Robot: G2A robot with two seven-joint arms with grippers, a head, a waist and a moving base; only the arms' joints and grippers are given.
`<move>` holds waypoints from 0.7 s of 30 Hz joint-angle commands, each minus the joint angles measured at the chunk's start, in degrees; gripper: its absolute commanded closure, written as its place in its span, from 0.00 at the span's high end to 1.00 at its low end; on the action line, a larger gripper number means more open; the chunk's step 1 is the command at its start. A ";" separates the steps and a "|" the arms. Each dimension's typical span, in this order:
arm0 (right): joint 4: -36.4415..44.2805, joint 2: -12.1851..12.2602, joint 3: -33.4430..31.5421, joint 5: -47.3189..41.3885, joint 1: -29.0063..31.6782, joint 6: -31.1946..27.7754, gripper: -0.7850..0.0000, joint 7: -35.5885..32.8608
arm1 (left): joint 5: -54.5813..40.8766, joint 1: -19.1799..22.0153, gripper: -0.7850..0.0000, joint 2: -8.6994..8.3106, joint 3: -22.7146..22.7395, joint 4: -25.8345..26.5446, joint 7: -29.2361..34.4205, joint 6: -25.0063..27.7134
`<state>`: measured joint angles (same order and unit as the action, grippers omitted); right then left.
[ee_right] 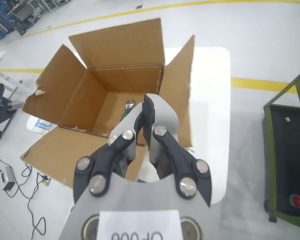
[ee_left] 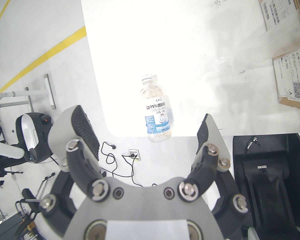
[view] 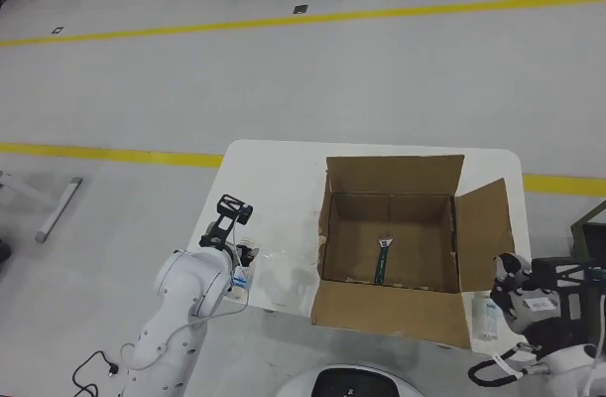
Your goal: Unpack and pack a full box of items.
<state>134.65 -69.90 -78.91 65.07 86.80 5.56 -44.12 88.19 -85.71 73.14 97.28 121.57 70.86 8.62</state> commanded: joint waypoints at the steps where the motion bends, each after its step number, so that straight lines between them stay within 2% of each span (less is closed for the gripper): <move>1: 0.00 -0.29 4.49 2.98 -1.46 2.97 0.00 -1.42 | 0.00 0.00 1.00 0.00 0.00 0.00 0.00 0.00; 4: -0.52 -0.70 9.33 8.66 -3.01 7.18 0.00 -4.74 | 0.00 0.00 1.00 0.00 0.00 0.00 0.00 0.00; 11: -15.22 -2.61 17.25 11.06 -11.85 14.61 0.00 -6.68 | 0.00 0.00 1.00 0.00 0.00 0.00 0.00 0.00; 14: -18.95 -3.43 18.54 10.78 -15.11 17.64 0.00 -6.29 | 0.00 0.00 1.00 0.00 0.00 0.00 0.00 0.00; 21: -18.95 -3.43 18.54 10.78 -15.11 17.64 0.00 -6.29 | 0.00 0.00 1.00 0.00 0.00 0.00 0.00 0.00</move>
<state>115.70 -73.33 -60.38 75.84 71.69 23.19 -50.40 88.19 -85.71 73.14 97.28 121.57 70.86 8.62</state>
